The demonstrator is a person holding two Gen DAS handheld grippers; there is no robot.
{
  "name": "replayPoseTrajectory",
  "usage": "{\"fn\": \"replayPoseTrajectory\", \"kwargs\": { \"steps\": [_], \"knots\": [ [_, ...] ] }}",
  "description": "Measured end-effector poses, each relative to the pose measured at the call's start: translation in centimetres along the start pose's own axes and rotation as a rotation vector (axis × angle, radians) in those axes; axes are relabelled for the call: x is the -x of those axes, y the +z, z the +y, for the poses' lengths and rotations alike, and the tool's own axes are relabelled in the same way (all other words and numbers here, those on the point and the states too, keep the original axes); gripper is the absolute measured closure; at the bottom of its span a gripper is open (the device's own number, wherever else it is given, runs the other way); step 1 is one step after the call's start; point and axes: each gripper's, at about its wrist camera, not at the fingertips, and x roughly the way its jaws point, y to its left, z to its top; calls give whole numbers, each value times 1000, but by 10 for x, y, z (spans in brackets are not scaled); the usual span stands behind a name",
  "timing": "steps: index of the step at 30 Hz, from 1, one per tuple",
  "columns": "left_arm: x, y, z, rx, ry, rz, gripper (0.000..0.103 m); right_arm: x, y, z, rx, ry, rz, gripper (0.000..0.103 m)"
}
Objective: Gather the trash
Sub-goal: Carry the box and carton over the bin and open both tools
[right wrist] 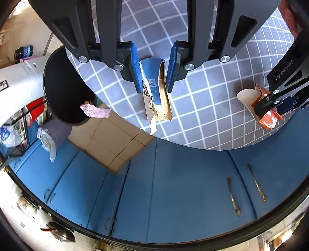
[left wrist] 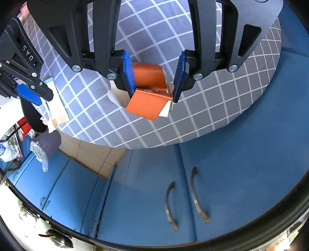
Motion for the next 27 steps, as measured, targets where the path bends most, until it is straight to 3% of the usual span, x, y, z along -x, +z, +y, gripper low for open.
{"fn": "replayPoseTrajectory", "kwargs": {
  "steps": [27],
  "knots": [
    [32, 18, -154, -80, -31, -55, 65, 46, -11, -155, -99, -4, -44, 79]
  ]
}}
